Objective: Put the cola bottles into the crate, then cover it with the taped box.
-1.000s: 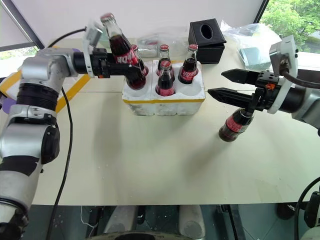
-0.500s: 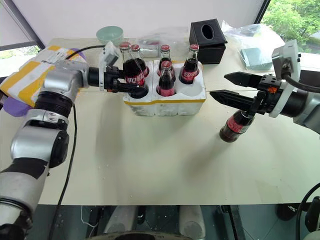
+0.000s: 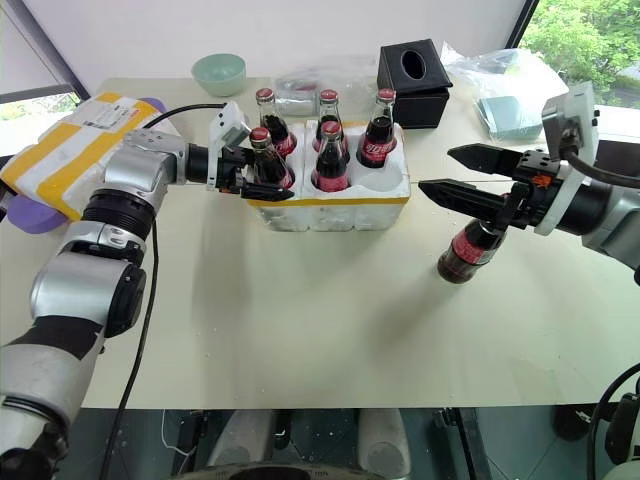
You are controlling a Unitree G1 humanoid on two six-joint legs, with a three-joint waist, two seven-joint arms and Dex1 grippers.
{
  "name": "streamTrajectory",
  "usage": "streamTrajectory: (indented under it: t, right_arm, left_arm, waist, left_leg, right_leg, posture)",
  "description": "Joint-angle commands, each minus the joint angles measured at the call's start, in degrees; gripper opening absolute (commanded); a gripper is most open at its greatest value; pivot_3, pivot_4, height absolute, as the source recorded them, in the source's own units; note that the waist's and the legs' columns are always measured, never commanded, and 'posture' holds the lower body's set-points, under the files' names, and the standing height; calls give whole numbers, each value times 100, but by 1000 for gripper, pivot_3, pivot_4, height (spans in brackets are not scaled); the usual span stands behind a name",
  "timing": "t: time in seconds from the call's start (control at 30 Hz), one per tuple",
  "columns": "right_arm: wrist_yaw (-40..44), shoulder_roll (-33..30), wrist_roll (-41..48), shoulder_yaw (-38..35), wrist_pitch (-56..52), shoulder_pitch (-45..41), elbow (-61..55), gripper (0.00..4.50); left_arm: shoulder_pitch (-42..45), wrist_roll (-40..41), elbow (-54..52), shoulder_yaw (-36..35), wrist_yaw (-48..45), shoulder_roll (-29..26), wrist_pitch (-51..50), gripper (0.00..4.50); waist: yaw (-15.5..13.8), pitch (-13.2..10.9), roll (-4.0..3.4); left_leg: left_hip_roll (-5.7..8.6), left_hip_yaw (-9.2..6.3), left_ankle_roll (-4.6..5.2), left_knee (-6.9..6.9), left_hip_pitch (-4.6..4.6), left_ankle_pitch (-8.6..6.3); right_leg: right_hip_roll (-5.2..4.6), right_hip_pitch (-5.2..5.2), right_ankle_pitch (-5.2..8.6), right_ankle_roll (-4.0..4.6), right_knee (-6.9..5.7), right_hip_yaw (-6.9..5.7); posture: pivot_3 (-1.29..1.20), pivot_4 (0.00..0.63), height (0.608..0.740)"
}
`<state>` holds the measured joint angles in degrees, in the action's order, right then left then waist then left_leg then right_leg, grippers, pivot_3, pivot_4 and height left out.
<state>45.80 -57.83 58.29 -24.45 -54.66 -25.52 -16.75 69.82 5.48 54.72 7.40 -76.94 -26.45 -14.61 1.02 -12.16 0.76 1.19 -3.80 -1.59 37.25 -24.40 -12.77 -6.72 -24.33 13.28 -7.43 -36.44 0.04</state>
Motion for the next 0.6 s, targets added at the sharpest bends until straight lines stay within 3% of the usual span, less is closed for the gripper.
streamTrajectory:
  t: [0.03, 0.2, 0.37, 0.6]
  right_arm:
    - [75, -227, -41, -306, 91, 3, -129, 4500]
    - [138, -498, 74, -930, -62, 235, -231, 4500]
    - [-141, -369, 254, -1878, -246, 891, -774, 4500]
    - [-501, 150, 610, -3742, -655, 2507, -1913, 4500]
  left_arm:
    - [-1, 268, -472, -357, -117, -343, -332, 4454]
    - [-261, 908, -1815, -846, -668, -1214, -1062, 4454]
    - [-597, 1730, -3057, -1280, -1061, -1929, -2056, 4454]
    - [-1626, 2382, -4681, -1132, -1198, -2183, -2703, 4454]
  waist:
    - [4, 0, 0]
    - [-6, 0, -1]
    - [-32, 0, -1]
    - [-57, 4, 3]
  left_leg:
    - [0, 0, 0, -1, 0, 0]
    - [0, -1, 0, -9, -2, 0]
    - [-1, -2, 0, -7, -2, 0]
    - [-1, -6, 0, -3, 4, 0]
  right_leg:
    - [0, -1, 0, 0, 0, 0]
    - [0, -3, 0, 0, 1, 0]
    - [0, 0, 0, 0, 2, 0]
    - [0, 18, 0, 1, 9, 0]
  posture:
    - [0, 150, 739]
    - [0, 150, 739]
    - [0, 150, 739]
    - [0, 150, 739]
